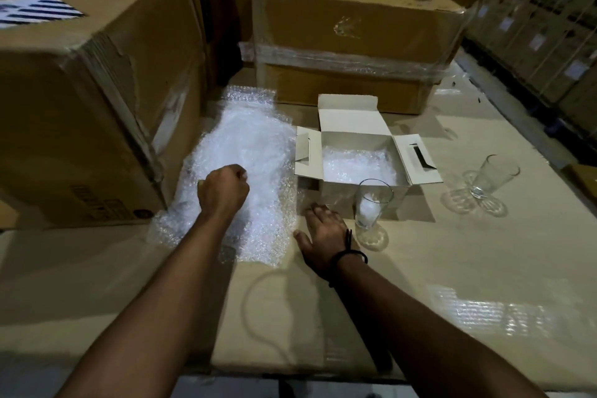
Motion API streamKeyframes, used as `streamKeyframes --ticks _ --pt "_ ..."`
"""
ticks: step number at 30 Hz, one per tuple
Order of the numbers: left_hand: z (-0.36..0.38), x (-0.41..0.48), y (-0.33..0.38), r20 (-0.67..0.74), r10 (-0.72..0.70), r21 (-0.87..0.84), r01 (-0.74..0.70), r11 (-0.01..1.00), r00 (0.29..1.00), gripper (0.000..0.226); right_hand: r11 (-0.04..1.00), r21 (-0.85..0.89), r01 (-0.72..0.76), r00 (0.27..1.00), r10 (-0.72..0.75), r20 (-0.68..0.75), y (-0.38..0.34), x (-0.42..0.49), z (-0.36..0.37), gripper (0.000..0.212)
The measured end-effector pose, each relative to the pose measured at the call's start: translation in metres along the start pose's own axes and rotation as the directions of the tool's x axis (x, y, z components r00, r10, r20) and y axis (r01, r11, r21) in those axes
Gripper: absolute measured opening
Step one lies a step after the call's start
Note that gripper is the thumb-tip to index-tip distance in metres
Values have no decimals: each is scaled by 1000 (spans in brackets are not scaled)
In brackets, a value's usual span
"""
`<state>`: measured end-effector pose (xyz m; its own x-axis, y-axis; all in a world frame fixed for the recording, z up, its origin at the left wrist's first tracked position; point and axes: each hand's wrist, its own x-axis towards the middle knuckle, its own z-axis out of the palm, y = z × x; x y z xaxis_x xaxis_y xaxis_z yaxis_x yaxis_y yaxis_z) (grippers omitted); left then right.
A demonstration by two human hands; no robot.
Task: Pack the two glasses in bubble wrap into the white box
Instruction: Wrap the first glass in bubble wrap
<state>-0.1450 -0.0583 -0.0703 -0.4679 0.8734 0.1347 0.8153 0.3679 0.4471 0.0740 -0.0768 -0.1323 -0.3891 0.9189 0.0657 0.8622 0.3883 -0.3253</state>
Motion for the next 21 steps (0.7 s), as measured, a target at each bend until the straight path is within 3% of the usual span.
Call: streamKeyframes --ticks 3,8,11,14,16,19,20,21 --pt "1 6 -4 204 -32 109 10 994 978 34 1000 6 -11 999 12 -39 1 0 4 75" --pt "0 16 -3 98 -22 125 9 992 995 25 1000 5 -14 999 14 -35 3 1 7 72" --pt "3 14 5 -8 117 129 -114 985 993 31 1000 -23 -3 1000 3 4 4 2 6 76" --pt "14 9 16 110 249 184 -266 946 962 53 999 -32 -6 1000 6 -4 5 3 6 77" --pt "21 10 16 137 236 192 -259 946 962 40 999 -39 -5 1000 4 -12 6 3 7 77" --pt "19 18 12 2 62 -128 -61 990 998 19 1000 -25 -6 1000 5 -15 6 3 8 77" --pt "17 23 9 -13 -38 -310 32 950 999 19 1000 -21 -7 1000 7 -16 6 4 8 78" --pt "12 30 6 5 -139 -522 121 844 990 20 1000 -19 -5 1000 5 -13 6 4 7 78"
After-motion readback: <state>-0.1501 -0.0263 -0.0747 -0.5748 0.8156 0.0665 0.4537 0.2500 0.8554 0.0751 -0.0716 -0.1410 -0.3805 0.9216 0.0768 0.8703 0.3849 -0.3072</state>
